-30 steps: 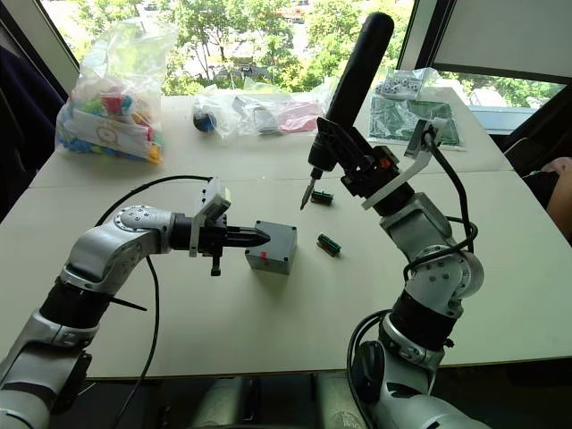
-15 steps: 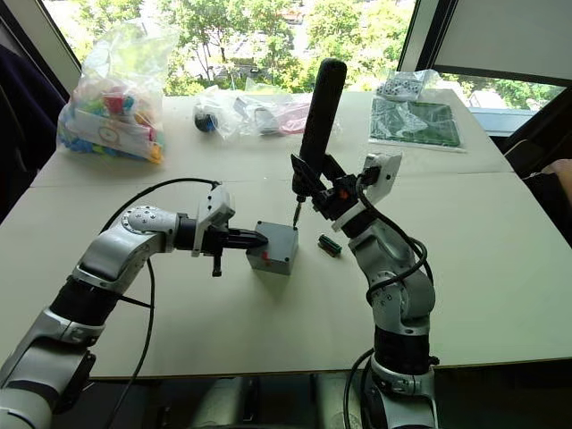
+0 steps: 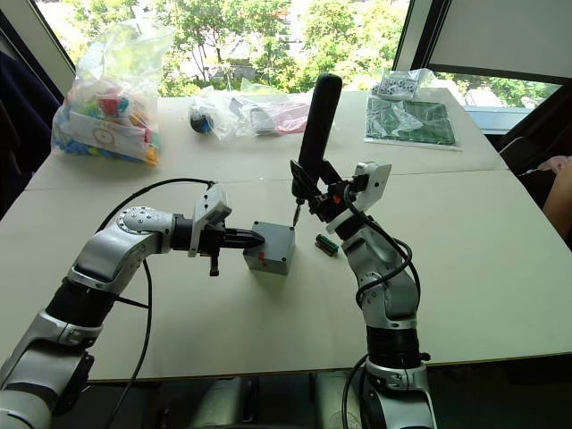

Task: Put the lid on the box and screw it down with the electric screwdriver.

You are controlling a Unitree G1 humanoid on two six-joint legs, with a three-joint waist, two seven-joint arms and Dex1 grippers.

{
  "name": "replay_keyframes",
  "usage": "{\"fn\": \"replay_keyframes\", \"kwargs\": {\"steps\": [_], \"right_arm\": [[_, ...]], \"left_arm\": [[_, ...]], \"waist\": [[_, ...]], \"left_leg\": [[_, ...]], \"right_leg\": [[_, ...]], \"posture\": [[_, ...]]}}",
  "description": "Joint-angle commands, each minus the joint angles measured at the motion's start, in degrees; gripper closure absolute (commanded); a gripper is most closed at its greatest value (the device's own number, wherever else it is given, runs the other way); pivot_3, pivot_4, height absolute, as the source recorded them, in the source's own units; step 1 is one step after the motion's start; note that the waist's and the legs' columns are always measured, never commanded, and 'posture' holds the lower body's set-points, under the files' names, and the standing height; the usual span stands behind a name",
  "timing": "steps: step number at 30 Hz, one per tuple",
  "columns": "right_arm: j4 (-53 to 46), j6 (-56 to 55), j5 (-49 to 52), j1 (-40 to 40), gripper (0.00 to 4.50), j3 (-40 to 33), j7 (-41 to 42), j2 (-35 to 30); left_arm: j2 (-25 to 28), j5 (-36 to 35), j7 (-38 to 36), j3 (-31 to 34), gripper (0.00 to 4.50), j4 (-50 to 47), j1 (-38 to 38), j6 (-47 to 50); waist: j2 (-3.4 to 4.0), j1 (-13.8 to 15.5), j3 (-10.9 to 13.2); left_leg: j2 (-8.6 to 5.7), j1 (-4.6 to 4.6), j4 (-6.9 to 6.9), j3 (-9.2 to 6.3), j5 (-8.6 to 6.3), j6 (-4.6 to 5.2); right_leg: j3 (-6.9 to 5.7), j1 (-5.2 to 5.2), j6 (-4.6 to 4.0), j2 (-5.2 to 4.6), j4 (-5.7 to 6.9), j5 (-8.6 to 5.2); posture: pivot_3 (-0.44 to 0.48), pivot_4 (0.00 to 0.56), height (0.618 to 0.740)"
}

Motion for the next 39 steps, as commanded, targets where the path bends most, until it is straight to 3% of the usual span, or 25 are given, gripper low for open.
{"fn": "replay_keyframes", "kwargs": {"steps": [1,22,39], "right_arm": [[-3.1,-1.8,1.5,-0.3,2.56,1.0,0.4,0.0],[4.1,-10.1,-3.6,-0.5,2.56,5.8,0.2,-0.6],[6.2,-12.8,-3.9,-1.9,2.56,4.1,-3.0,-0.6]], "left_arm": [[0.0,1.0,1.0,0.3,4.50,-0.5,0.8,0.8],[-0.4,1.4,1.5,0.1,4.50,-0.7,1.1,0.7],[-0.6,1.7,1.7,-0.5,4.50,-0.6,2.2,-0.5]], "waist": [[0.00,0.0,0.0],[-0.01,0.0,0.0],[-0.02,0.0,0.0]], "left_leg": [[0.00,0.00,0.00,0.00,0.00,0.00],[0.00,0.03,0.00,0.00,0.00,0.00],[0.00,0.04,0.01,0.00,0.00,0.00]], "right_leg": [[0.00,0.00,0.00,0.00,0.00,0.00],[0.00,0.03,0.00,-0.01,0.00,0.00],[0.00,0.05,0.00,-0.02,0.00,0.00]], "posture": [[0.000,0.150,0.740],[0.000,0.150,0.740],[0.000,0.150,0.740]]}}
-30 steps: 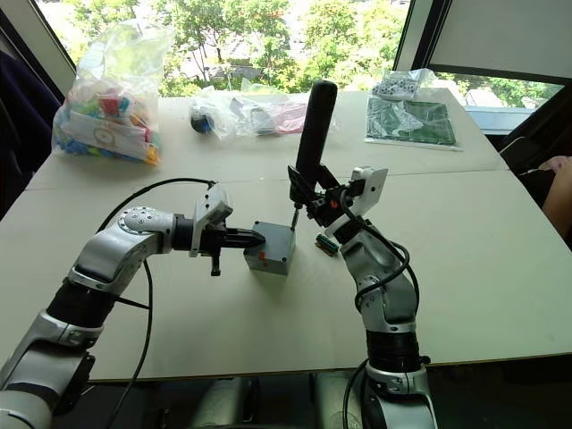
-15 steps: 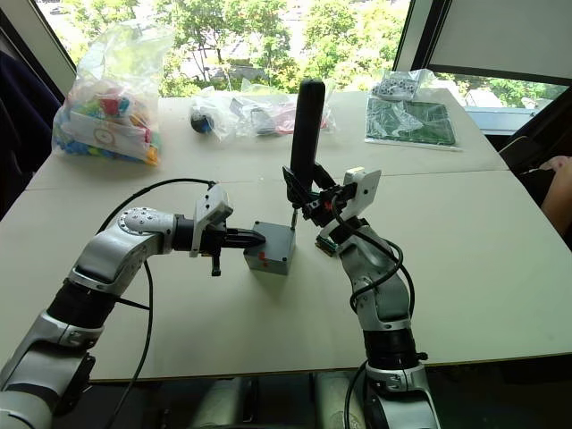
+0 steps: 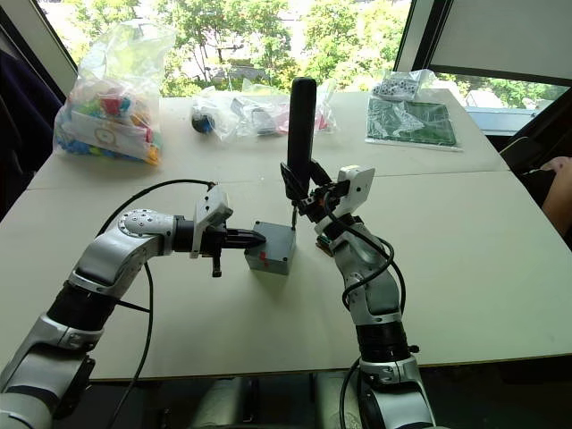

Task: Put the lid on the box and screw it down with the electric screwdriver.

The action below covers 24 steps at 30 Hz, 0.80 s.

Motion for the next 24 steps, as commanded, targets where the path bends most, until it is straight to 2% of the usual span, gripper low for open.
{"fn": "replay_keyframes", "kwargs": {"steps": [1,11,14,16,21,24], "right_arm": [[-2.1,-1.4,-0.2,0.1,2.56,-0.4,0.0,-0.6],[-3.0,-5.7,-4.6,7.4,2.56,5.0,2.0,-2.5],[-0.3,-6.3,-9.5,8.9,2.56,8.2,1.5,-3.6],[1.3,-4.8,-9.3,8.7,2.56,8.1,0.4,-2.9],[2.4,-4.5,-10.6,8.5,2.56,8.2,-0.4,-3.3],[2.6,-4.8,-10.3,9.0,2.56,8.0,-0.4,-3.2]], "left_arm": [[0.0,1.4,0.0,-0.7,4.50,0.5,1.1,0.4],[0.3,1.6,-0.2,-0.9,4.50,0.4,1.6,0.4],[0.2,1.7,-0.3,-1.0,4.50,0.1,1.8,0.5],[0.2,1.8,-0.4,-1.0,4.50,0.1,1.8,0.6],[0.3,2.2,-0.5,-1.1,4.50,0.0,2.0,0.6],[0.2,2.4,-0.5,-1.2,4.50,-0.2,2.2,0.6]], "waist": [[0.00,0.0,0.0],[-0.17,0.0,-0.4],[-0.23,-0.1,-0.8],[-0.25,-0.2,-1.0],[-0.38,-0.1,-1.2],[-0.53,0.0,-1.3]], "left_leg": [[0.00,0.00,0.00,0.00,0.00,0.00],[0.00,0.08,-0.01,0.00,0.00,0.00],[0.00,0.15,-0.01,0.00,0.00,0.00],[0.00,0.21,-0.04,0.01,-0.01,0.01],[0.00,1.10,-0.21,-0.01,-0.08,0.11],[0.01,1.13,-0.21,-0.03,-0.11,0.15]], "right_leg": [[0.00,0.00,0.00,0.00,0.00,0.00],[0.00,0.09,0.00,0.01,-0.02,-0.01],[0.00,0.17,0.00,0.02,-0.02,-0.02],[0.00,0.22,-0.05,0.03,-0.02,-0.09],[-0.01,1.09,-0.21,0.00,-0.12,-0.57],[-0.01,1.15,-0.20,-0.02,-0.13,-0.65]], "posture": [[0.000,0.150,0.740],[0.000,0.150,0.740],[0.000,0.150,0.740],[0.000,0.150,0.740],[0.000,0.150,0.740],[0.000,0.150,0.740]]}}
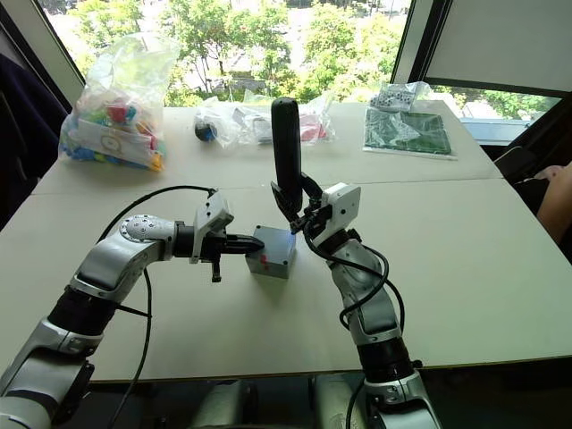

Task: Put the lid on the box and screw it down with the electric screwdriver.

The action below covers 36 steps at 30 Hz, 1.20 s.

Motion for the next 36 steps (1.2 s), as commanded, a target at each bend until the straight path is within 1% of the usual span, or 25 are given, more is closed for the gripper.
{"fn": "replay_keyframes", "kwargs": {"steps": [1,6,10,23,28,31,34,36], "right_arm": [[3.9,2.9,-0.8,2.8,2.56,0.5,-0.2,-0.5],[3.8,2.7,-0.7,2.9,2.56,0.1,-0.3,-0.6],[3.0,2.2,-0.7,4.5,2.56,0.0,0.0,-1.1],[1.8,1.5,-0.9,5.0,2.56,-0.5,-0.1,-1.7],[-1.3,2.7,0.7,4.7,2.56,-1.9,-0.2,-2.5],[-8.7,9.0,5.2,1.4,2.56,-5.5,-1.7,-3.6],[-15.8,18.8,10.7,-6.5,2.56,-10.1,-4.1,-6.8],[-17.8,24.9,12.9,-11.4,2.56,-12.6,-6.3,-8.9]], "left_arm": [[0.2,1.0,-0.3,-0.8,4.50,-0.3,0.9,0.5],[0.1,1.1,-0.4,-0.8,4.50,-0.3,0.9,0.6],[-0.2,1.4,-0.3,-1.3,4.50,-0.3,0.9,0.6],[-0.5,1.8,-0.3,-1.4,4.50,-0.3,1.2,0.6],[-1.2,1.9,0.0,-1.5,4.50,-0.5,1.5,0.6],[-1.6,2.3,0.2,-1.7,4.50,0.0,1.9,0.3],[-1.9,2.1,0.0,-1.7,4.50,0.9,2.9,0.4],[-2.3,2.1,0.2,-1.5,4.50,1.2,3.2,0.4]], "waist": [[-0.06,0.0,-0.1],[-0.06,0.0,-0.1],[-0.08,0.1,-0.1],[-0.09,0.1,-0.1],[-0.09,0.5,-0.1],[-0.05,0.8,-0.1],[0.04,1.3,0.0],[0.18,1.4,0.1]], "left_leg": [[0.00,0.00,0.00,0.00,0.00,0.00],[0.02,0.00,0.00,-0.02,0.00,0.00],[0.02,0.00,0.00,-0.02,0.00,0.00],[0.04,0.01,-0.01,-0.02,0.00,0.00],[0.06,0.00,-0.02,-0.02,0.00,0.00],[0.08,-0.02,-0.03,-0.02,0.00,0.00],[0.07,-0.13,-0.03,-0.02,0.00,0.00],[0.06,-0.20,-0.03,-0.01,0.00,0.00]], "right_leg": [[0.00,0.00,0.00,-0.01,0.00,0.00],[-0.01,0.00,0.00,-0.01,0.01,0.00],[0.00,0.01,0.01,-0.02,0.00,0.00],[0.00,0.02,0.05,-0.04,-0.02,-0.07],[0.00,0.02,0.09,-0.07,-0.04,-0.10],[0.00,0.01,0.11,-0.08,-0.08,-0.12],[0.06,-0.12,0.04,-0.15,-0.09,-0.10],[0.07,-0.18,-0.02,-0.17,-0.09,-0.06]], "posture": [[0.000,0.150,0.740],[0.000,0.150,0.740],[0.000,0.150,0.740],[0.000,0.150,0.740],[0.000,0.150,0.740],[0.000,0.150,0.740],[0.000,0.150,0.740],[0.000,0.150,0.740]]}}
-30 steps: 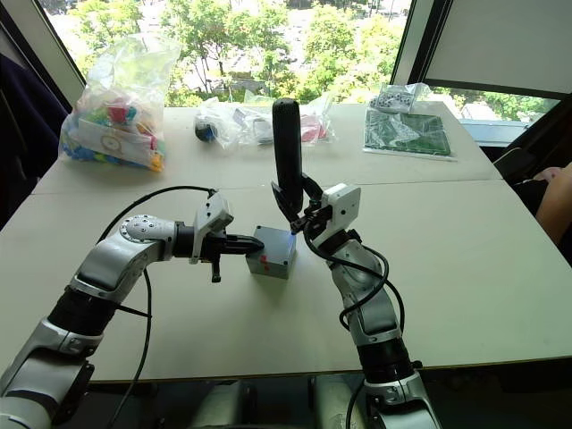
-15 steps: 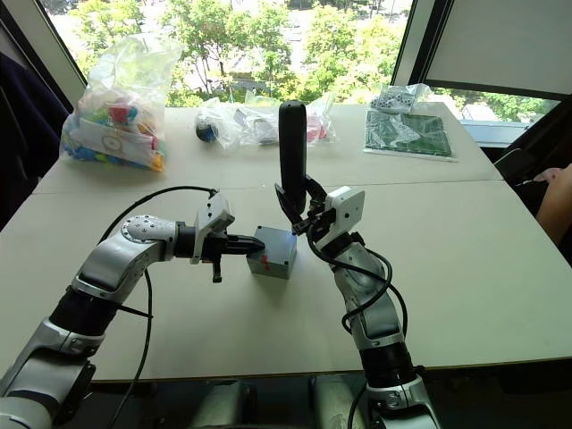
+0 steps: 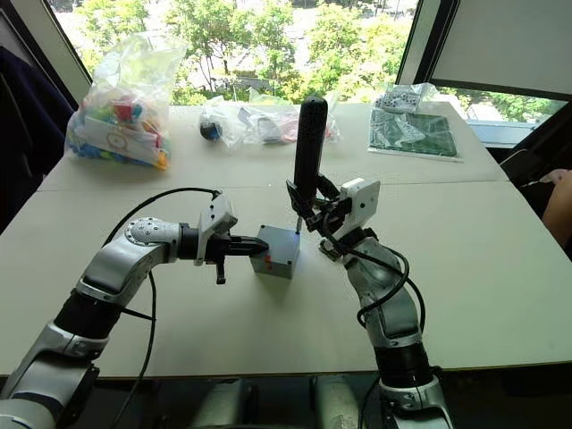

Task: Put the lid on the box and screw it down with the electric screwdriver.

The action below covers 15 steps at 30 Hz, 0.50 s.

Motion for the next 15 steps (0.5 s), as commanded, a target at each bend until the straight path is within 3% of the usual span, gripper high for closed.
{"fn": "replay_keyframes", "kwargs": {"steps": [1,6,8,11,12,15], "right_arm": [[-7.8,9.9,4.5,-9.7,2.56,-7.5,-5.7,-3.4],[-7.4,27.6,9.5,-20.6,2.56,-14.5,-10.8,-9.2],[-4.5,35.4,14.2,-24.9,2.56,-19.3,-11.3,-12.0],[0.1,49.3,16.9,-27.6,2.56,-19.9,-7.2,-21.4],[2.5,56.6,18.9,-27.8,2.56,-20.3,-5.2,-24.8],[6.1,63.1,20.0,-25.7,2.56,-18.4,-0.2,-33.0]], "left_arm": [[-0.1,1.1,0.0,-1.6,4.50,2.1,2.1,1.0],[-2.3,0.0,2.2,1.2,4.50,3.3,2.1,0.3],[-5.0,-4.5,4.8,6.9,4.50,2.9,0.9,2.7],[-7.9,-9.7,10.7,15.1,4.50,0.5,-1.9,5.7],[-8.0,-9.8,12.8,16.6,4.50,-1.3,-2.8,5.7],[-6.5,-12.1,13.1,17.6,4.50,-5.8,-3.7,9.0]], "waist": [[0.07,0.1,0.1],[0.10,0.1,0.0],[0.13,0.2,0.1],[0.12,0.2,0.3],[0.08,0.2,0.4],[0.08,0.3,0.4]], "left_leg": [[-0.02,-0.03,0.00,0.01,0.00,0.00],[-0.03,0.03,-0.42,0.05,0.01,0.00],[-0.02,0.01,-0.49,0.04,0.01,0.01],[-0.01,-0.06,-0.49,0.04,0.02,0.02],[0.00,-0.20,-0.49,0.00,0.02,0.02],[-0.01,-0.65,-0.49,-0.08,0.02,0.02]], "right_leg": [[0.00,-0.03,-0.02,-0.01,0.00,0.01],[-0.03,-0.03,0.02,-0.01,-0.27,0.02],[-0.03,-0.05,-0.03,-0.02,-0.34,0.05],[-0.04,-0.09,-0.09,-0.03,-0.39,0.10],[-0.08,-0.16,-0.11,-0.01,-0.48,0.13],[-0.21,-0.44,0.07,0.01,-0.71,0.25]], "posture": [[0.000,0.150,0.740],[0.000,0.150,0.740],[0.000,0.150,0.740],[0.000,0.150,0.740],[0.000,0.150,0.740],[0.000,0.150,0.740]]}}
